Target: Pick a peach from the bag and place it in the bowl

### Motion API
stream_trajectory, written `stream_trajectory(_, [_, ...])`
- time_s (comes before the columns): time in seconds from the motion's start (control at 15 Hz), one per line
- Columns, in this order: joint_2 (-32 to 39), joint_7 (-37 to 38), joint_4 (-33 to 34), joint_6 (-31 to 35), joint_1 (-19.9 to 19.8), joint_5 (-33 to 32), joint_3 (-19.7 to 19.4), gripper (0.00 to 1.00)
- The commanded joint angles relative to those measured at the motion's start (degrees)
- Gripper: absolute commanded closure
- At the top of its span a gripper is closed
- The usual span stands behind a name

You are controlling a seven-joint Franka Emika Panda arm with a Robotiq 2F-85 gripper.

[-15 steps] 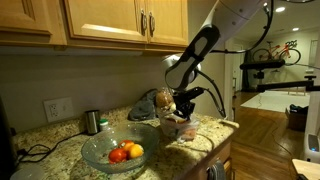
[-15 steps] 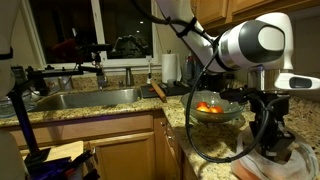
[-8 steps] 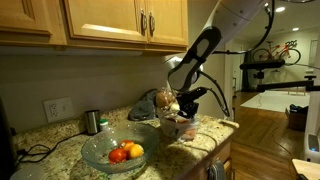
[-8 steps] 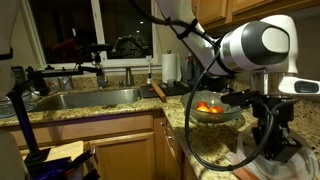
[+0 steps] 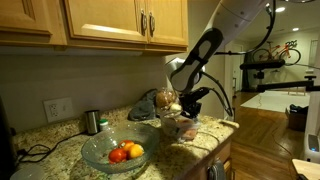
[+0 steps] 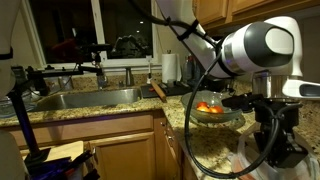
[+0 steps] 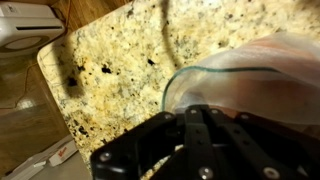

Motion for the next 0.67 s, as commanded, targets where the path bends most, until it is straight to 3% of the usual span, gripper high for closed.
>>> stream_trajectory(0.0, [-1.4,0.7,-1.5,-0.6,0.3,-1.1,0.1,1.0])
stream_trajectory(0.6, [-1.0,0.7,0.2,1.0,0.7,-0.5,0.9,1.0])
